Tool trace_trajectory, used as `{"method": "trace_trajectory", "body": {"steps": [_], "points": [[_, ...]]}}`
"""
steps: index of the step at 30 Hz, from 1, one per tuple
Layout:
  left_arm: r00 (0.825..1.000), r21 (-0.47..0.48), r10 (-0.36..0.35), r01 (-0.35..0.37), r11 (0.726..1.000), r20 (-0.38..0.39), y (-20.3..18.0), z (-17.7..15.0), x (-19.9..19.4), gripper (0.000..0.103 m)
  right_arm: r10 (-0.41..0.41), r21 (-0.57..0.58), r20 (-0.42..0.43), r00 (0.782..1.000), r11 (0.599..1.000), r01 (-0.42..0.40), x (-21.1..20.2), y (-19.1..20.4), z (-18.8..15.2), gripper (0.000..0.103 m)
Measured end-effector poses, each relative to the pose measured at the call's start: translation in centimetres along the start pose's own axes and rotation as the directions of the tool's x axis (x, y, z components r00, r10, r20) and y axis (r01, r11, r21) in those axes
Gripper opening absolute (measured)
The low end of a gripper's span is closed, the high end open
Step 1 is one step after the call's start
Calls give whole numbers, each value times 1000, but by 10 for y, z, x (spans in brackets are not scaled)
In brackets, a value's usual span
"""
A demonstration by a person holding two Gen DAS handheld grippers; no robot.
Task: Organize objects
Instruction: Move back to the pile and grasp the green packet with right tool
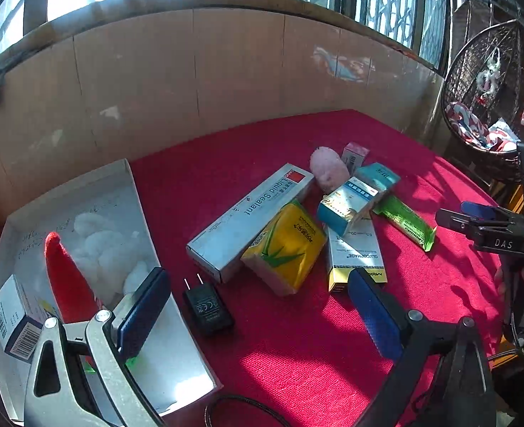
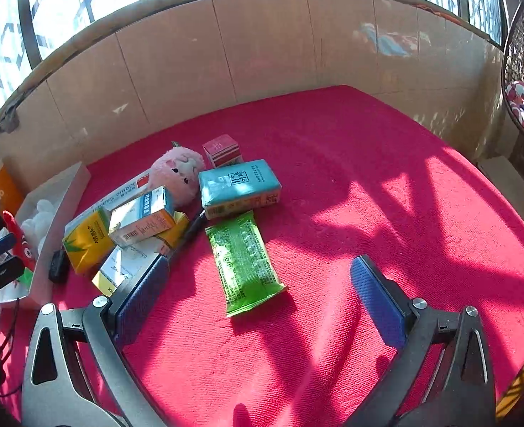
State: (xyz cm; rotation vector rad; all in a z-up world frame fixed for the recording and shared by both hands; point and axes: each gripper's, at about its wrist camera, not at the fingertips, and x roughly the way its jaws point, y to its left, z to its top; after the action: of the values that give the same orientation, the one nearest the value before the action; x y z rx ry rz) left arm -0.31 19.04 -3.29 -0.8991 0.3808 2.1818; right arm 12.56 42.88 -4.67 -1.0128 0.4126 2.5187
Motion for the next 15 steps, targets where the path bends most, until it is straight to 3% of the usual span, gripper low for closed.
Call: {"method": "trace_trajectory", "body": {"steps": [5,10,12,15], "points": [[996,79,41,-35,996,-85,-15,3,28,84,17,-92,-50,999,996,-21,26,18,-1,101],[989,127,70,-54,990,-127,-24,7,47,82,26,-141,-100,995,989,-40,50,33,1,95],[988,148,76,-57,987,-131,-30,11,53,82,22,-145,-132,991,989,-41,59,34,-2,83],[983,206,102,-69,976,-150,-41,13,66,82,12,-160,-122,992,987,-32,59,34,-3,83]]}}
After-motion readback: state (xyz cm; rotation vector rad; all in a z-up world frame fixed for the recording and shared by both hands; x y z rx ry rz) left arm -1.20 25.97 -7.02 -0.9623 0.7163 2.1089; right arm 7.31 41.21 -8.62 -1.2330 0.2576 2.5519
